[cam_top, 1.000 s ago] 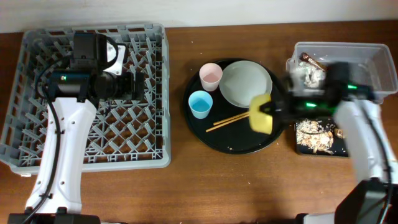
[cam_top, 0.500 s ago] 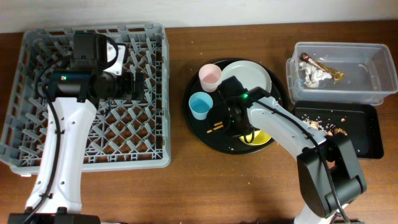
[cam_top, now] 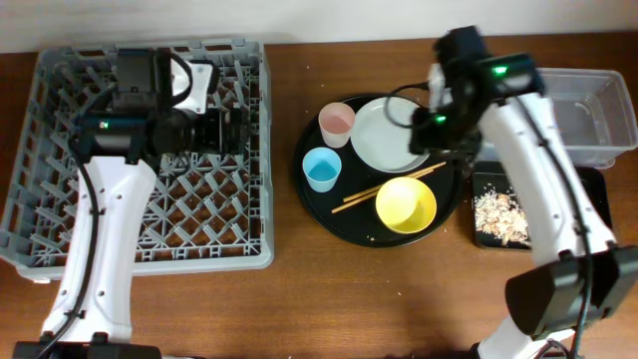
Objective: Sort waste into correct bins and load items into the dishwasher rack
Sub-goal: 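Grasp the blue cup with the right gripper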
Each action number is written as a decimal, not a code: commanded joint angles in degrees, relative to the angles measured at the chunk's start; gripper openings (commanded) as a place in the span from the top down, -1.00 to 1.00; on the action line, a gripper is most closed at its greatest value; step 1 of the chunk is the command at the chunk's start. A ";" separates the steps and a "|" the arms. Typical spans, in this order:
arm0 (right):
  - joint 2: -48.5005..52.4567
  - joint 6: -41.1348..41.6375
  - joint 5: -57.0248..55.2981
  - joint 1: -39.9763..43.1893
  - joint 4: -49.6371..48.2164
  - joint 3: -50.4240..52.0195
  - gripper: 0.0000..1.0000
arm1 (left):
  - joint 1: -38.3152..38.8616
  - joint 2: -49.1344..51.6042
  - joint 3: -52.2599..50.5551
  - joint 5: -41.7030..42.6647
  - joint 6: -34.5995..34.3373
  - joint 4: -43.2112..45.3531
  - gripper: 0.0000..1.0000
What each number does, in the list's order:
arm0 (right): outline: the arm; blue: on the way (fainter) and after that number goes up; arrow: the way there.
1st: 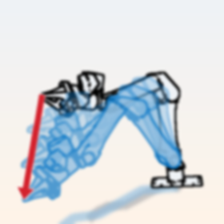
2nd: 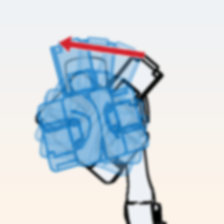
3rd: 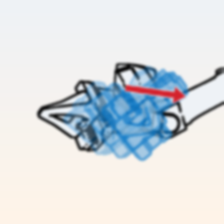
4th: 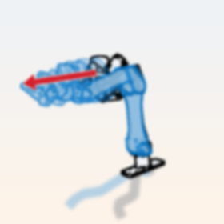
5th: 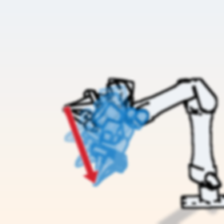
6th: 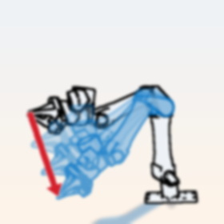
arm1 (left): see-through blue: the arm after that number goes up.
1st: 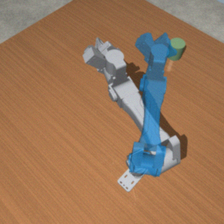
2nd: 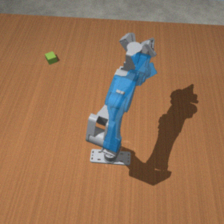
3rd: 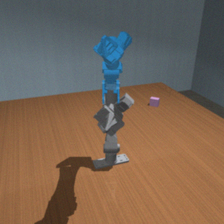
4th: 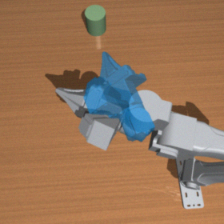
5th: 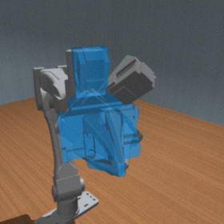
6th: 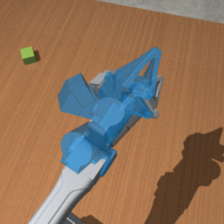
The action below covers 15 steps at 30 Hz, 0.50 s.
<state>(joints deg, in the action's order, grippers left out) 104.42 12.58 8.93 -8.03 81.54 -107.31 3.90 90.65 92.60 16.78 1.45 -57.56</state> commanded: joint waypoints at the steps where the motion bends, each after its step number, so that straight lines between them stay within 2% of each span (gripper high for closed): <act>1: -6.32 -4.42 5.09 9.68 0.61 -0.76 -0.02 | 6.45 1.01 0.90 -2.01 -6.21 1.70 -0.96; 4: -9.40 -6.69 7.61 16.02 2.08 -0.76 -0.03 | 13.75 4.42 0.90 -7.87 -10.99 4.90 -0.94; 6: -9.46 -7.91 7.13 15.69 3.06 -0.59 -0.03 | 16.85 8.13 0.90 -8.15 -13.42 6.73 -0.89; 10: -9.44 -7.89 6.97 15.13 3.80 -0.59 -0.03 | 20.50 14.56 0.90 -12.66 -17.55 7.67 -0.81; 15: -9.44 -7.91 6.95 15.13 4.07 2.03 -0.03 | 21.46 19.69 0.87 -13.20 -21.00 7.65 -0.68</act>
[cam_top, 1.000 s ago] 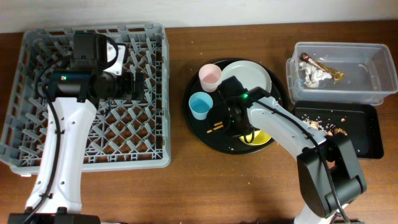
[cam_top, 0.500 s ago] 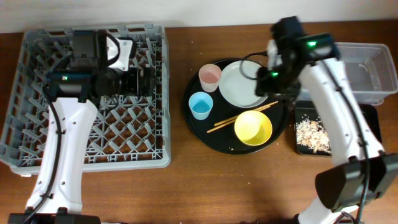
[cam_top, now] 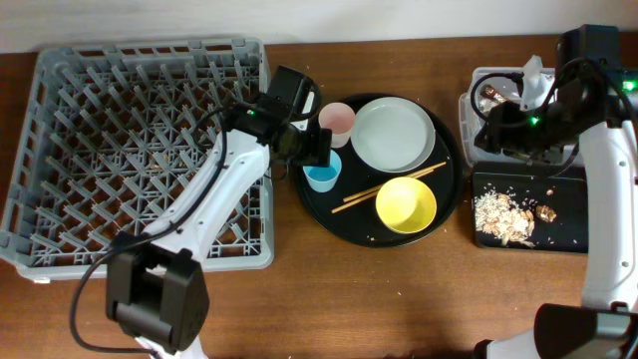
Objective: Sort waste into correct bins and load items into the dishwasher rack
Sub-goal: 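Grasp the blue cup with the right gripper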
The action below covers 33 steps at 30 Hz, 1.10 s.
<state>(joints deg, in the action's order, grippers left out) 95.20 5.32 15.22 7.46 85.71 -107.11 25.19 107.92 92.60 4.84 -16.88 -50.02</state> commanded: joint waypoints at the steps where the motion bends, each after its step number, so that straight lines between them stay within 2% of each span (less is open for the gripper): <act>1: -0.22 -0.66 0.68 -0.37 -0.55 2.93 -0.03 | 0.28 2.93 0.87 -1.27 -2.71 0.09 -0.67; 7: -0.22 -0.66 0.74 -0.37 -3.48 9.44 -0.03 | 0.33 5.01 0.87 -1.25 -2.84 -0.33 -0.55; 12: -0.22 -0.61 0.98 -0.39 -3.48 9.51 -0.03 | 0.33 5.01 0.87 -1.25 -2.86 -1.03 -0.48; 14: -0.22 -0.61 5.18 -1.11 -4.50 9.51 -0.02 | 0.33 5.01 0.90 -1.22 -2.84 -1.09 -0.48; 16: -0.17 -0.24 5.81 -4.22 -6.91 9.53 -0.02 | 0.26 4.92 0.90 -1.22 -2.84 -1.27 -0.48; 19: 2.10 6.93 5.73 -14.73 -15.32 9.53 -0.02 | -1.31 4.87 5.77 -1.66 -1.79 -7.85 -0.50; 22: 6.95 12.04 5.11 -24.13 -23.80 9.55 -0.02 | -5.35 4.87 19.26 -1.70 3.17 -19.98 -0.50; 24: 13.55 16.68 1.60 -31.30 -29.66 9.55 -0.01 | -11.17 4.87 29.42 -1.66 3.76 -27.89 -0.50; 27: 20.70 17.70 0.61 -35.65 -33.38 9.55 0.01 | -18.32 4.90 30.36 -1.60 3.80 -29.62 -0.51; 30: 25.77 17.73 0.61 -36.81 -33.83 9.55 0.33 | -23.45 4.90 30.21 3.08 7.50 -30.25 -0.51; 33: 26.01 17.70 0.66 -36.79 -33.99 9.31 0.35 | -24.28 4.90 30.21 3.08 7.58 -30.21 -0.51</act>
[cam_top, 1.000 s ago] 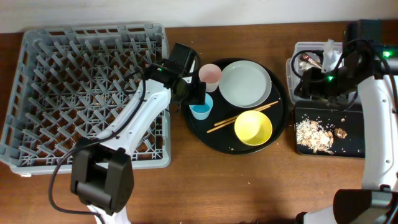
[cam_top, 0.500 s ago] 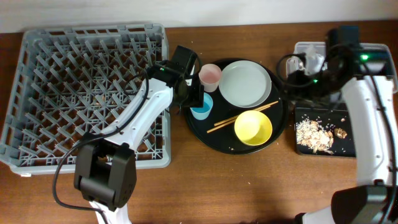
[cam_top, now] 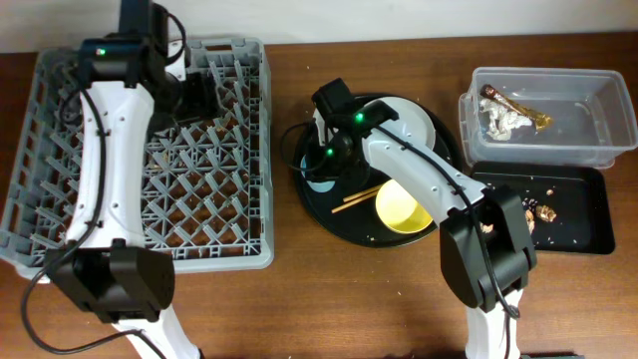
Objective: Sort waste into correct bins and load items into the dishwasher rack
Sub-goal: 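Grasp the blue cup with the right gripper, then hand the blue cup from the right gripper to the left gripper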
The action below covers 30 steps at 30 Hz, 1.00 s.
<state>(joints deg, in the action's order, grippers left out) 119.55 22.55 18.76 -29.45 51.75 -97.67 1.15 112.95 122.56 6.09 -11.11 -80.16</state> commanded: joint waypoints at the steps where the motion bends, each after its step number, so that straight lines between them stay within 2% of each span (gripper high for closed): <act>1: 1.42 0.46 -2.49 0.24 0.20 -0.92 0.35 | -0.20 -0.13 0.24 1.81 1.81 0.04 -0.51; 3: 0.04 0.44 -1.84 0.26 1.70 -3.37 0.33 | -0.20 -0.13 0.24 1.81 1.81 0.15 -0.51; 4: -1.86 0.24 -2.67 0.26 3.85 -5.97 0.26 | -0.20 -0.13 0.24 1.81 1.81 0.13 -0.52; 5: -3.91 0.31 -7.34 0.26 7.72 -8.66 0.13 | -0.20 -0.13 0.24 1.81 1.81 0.13 -0.51; 9: -4.00 0.55 -17.57 0.24 12.33 -8.17 0.05 | -0.20 -0.13 0.24 1.81 1.81 0.11 -0.51; 15: 3.43 1.97 -18.16 0.22 11.37 -7.21 0.35 | -0.04 -0.13 0.22 1.81 1.81 -0.02 -0.51; 18: 3.85 1.97 -18.18 0.22 11.30 -6.84 0.39 | -0.02 -0.11 0.20 1.86 1.79 -0.09 -0.52; 19: 3.85 1.97 -18.18 0.22 11.02 -6.27 0.48 | -0.02 -0.11 0.20 1.99 1.79 -0.13 -0.51; 22: 3.85 1.99 -17.70 0.22 10.21 -3.45 0.92 | 1.88 -0.11 0.15 2.05 1.79 0.00 -0.51; 24: 2.82 1.95 -13.77 0.52 10.51 -3.91 0.92 | 2.19 -0.11 0.15 3.26 1.84 -0.09 -0.51; 25: 0.70 1.95 -9.22 1.11 10.97 -4.35 0.92 | 2.16 -0.11 0.15 7.91 3.37 -0.20 -0.51; 29: -13.49 -0.83 7.56 6.27 9.64 -4.50 0.92 | 0.72 -0.11 0.15 35.08 16.31 -2.21 -0.52; 30: -15.98 -1.51 9.62 7.32 10.21 -4.50 0.92 | 0.28 -0.11 0.13 39.15 18.60 -2.93 -0.52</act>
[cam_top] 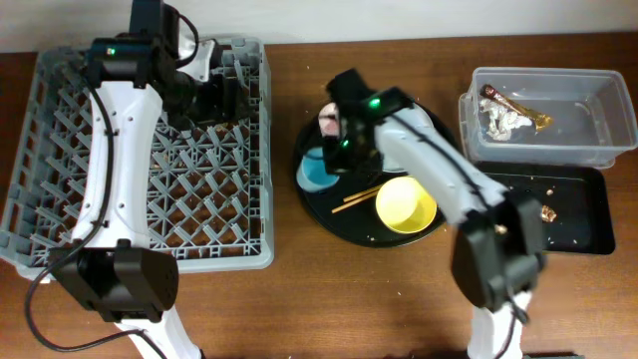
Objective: Sort waste into correct bins and load items into the dishwasher rack
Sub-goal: 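Hand the blue cup from the right gripper to the left gripper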
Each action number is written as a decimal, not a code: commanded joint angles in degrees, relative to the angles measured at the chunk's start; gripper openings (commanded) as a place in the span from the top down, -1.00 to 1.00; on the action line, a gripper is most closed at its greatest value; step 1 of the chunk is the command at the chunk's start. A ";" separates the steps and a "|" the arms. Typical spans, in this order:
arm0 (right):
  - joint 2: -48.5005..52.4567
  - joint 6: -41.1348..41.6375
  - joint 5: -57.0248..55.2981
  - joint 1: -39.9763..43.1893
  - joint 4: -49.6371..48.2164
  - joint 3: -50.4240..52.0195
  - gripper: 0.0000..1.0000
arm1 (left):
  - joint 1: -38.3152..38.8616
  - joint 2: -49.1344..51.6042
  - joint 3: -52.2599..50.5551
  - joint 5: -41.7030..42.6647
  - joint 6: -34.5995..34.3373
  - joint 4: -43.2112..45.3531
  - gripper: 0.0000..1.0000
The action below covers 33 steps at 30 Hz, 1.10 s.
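On the round black tray (344, 224) stand a pink cup (326, 118), a blue cup (313, 172), a yellow bowl (406, 205), wooden chopsticks (357, 197) and a white plate (431, 122), which is mostly hidden under my right arm. My right gripper (339, 135) hangs over the tray's left side, between the pink and blue cups; its jaws are hard to read. My left gripper (227, 92) is over the far right part of the grey dishwasher rack (60, 199), its state unclear.
A clear plastic bin (583, 130) at the back right holds crumpled wrappers (508, 115). In front of it lies a black rectangular tray (573, 214) with a few crumbs. The brown table runs along the front.
My right gripper has shifted from over the blue cup a little toward the back, beside the pink cup, which now shows. The left gripper has moved slightly right over the rack's far edge.
First my left gripper was over the rack's middle and the right over the white plate, with scraps in the black tray. Then the left was at the cups and the right at the clear bin. Later the left was back over the rack and the right at the cups.
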<state>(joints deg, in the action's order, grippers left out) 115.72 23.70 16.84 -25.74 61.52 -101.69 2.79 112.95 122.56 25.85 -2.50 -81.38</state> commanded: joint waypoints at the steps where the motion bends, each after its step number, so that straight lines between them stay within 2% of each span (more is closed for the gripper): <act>1: -14.21 -3.80 13.55 4.66 0.98 -0.48 0.92 | -1.73 -0.11 0.00 23.98 12.85 -2.23 -0.64; 2: -17.55 -7.10 19.61 6.97 2.43 -0.28 0.92 | -2.23 -0.11 -1.73 33.59 16.85 -2.32 -0.98; 5: -18.62 -10.69 27.87 8.74 2.12 1.16 0.92 | -2.95 -0.11 -5.81 43.82 21.18 -1.81 -0.98; 6: -18.62 -13.07 33.22 9.70 0.85 2.64 0.92 | -3.45 -0.11 -9.09 49.64 23.63 -1.36 -0.98; 7: -18.62 -14.56 38.42 10.25 -1.84 5.09 0.92 | -3.96 -0.11 -12.28 54.31 25.20 -0.66 -0.98; 10: -18.62 -13.53 44.85 10.40 -11.85 12.26 0.92 | -3.91 -0.11 -21.79 64.35 25.27 4.44 -0.98; 14: -18.60 -7.78 50.03 10.40 -26.40 19.98 0.92 | -3.91 -0.11 -28.55 64.35 25.40 4.87 -0.98; 16: -18.60 -5.97 49.96 10.40 -29.88 20.76 0.92 | -3.87 -0.11 -29.75 64.35 25.38 4.42 -0.98; 21: -18.38 -1.31 42.45 10.40 -34.51 20.76 0.92 | -0.92 -0.13 -29.81 64.35 25.35 2.21 -0.95; 29: -14.34 -0.68 43.01 10.34 -35.36 20.81 0.92 | 2.32 -0.13 -29.79 64.35 25.35 0.72 -0.81; 33: -14.19 -0.94 46.62 10.27 -35.41 20.81 0.92 | 2.29 -0.13 -29.79 64.35 25.35 1.27 -0.80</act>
<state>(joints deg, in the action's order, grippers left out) 100.60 22.74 60.93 -15.73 26.24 -81.10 5.13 113.08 92.86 88.97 21.69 -80.53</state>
